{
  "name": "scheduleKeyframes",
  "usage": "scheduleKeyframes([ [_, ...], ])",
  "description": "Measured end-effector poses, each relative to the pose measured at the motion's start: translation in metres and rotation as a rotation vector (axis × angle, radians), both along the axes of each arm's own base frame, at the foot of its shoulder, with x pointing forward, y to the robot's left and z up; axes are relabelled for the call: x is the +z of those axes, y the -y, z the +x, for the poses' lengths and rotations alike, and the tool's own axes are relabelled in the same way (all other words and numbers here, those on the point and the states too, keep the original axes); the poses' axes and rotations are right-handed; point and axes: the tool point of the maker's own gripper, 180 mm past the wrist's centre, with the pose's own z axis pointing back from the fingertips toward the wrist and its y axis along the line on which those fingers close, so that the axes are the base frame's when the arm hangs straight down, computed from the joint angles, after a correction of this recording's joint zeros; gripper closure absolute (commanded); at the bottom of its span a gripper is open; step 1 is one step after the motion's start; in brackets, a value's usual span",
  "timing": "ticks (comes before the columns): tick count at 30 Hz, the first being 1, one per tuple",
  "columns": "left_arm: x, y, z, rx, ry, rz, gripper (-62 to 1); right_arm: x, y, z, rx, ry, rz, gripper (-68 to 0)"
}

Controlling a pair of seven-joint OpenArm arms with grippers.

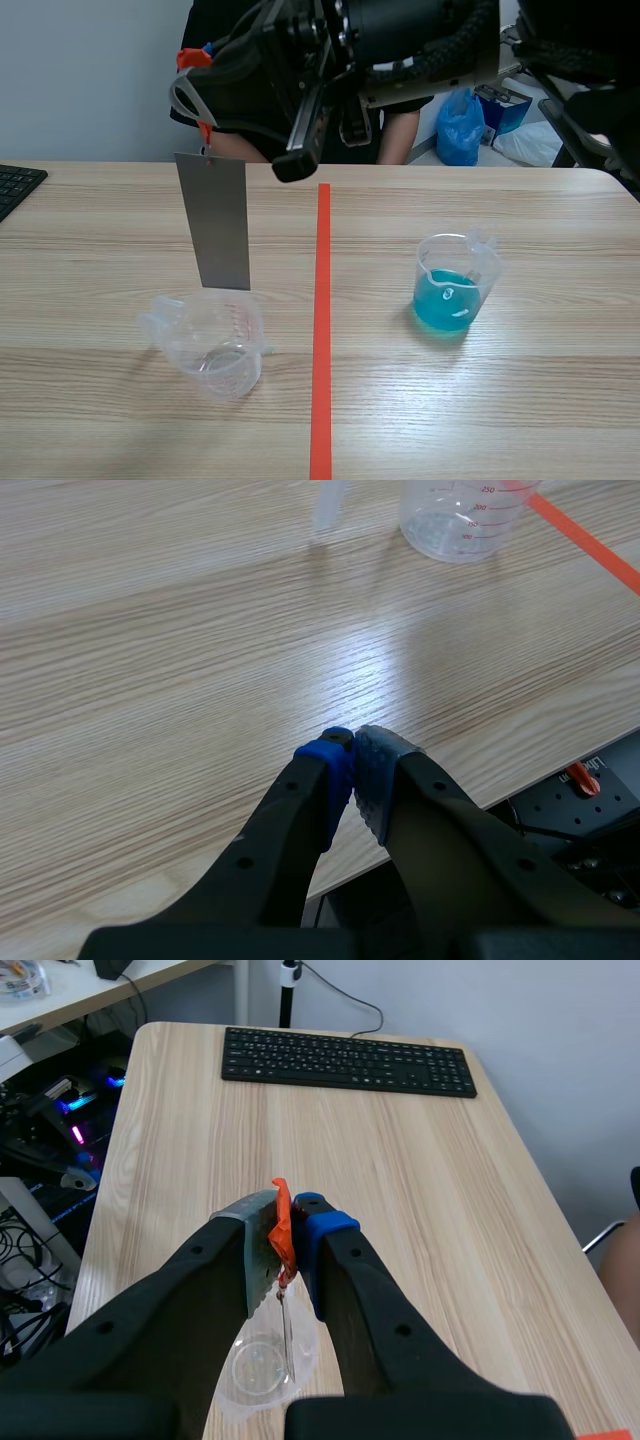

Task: Do the redox reaction experiment.
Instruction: 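Put the plate into the left beaker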

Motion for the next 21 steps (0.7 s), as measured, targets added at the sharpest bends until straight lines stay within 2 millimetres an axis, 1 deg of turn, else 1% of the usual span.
scheduleKeyframes([
  [9, 0.000, 0.000, 0.000, 0.000, 0.000, 0.000, -3.1, -0.011, -0.010, -0.014, 0.051, -0.026, -0.023, -1.5],
  [21, 0.000, 0.000, 0.000, 0.000, 0.000, 0.000, -3.1, -0.011, -0.010, -0.015, 0.052, -0.025, -0.018, -1.5],
])
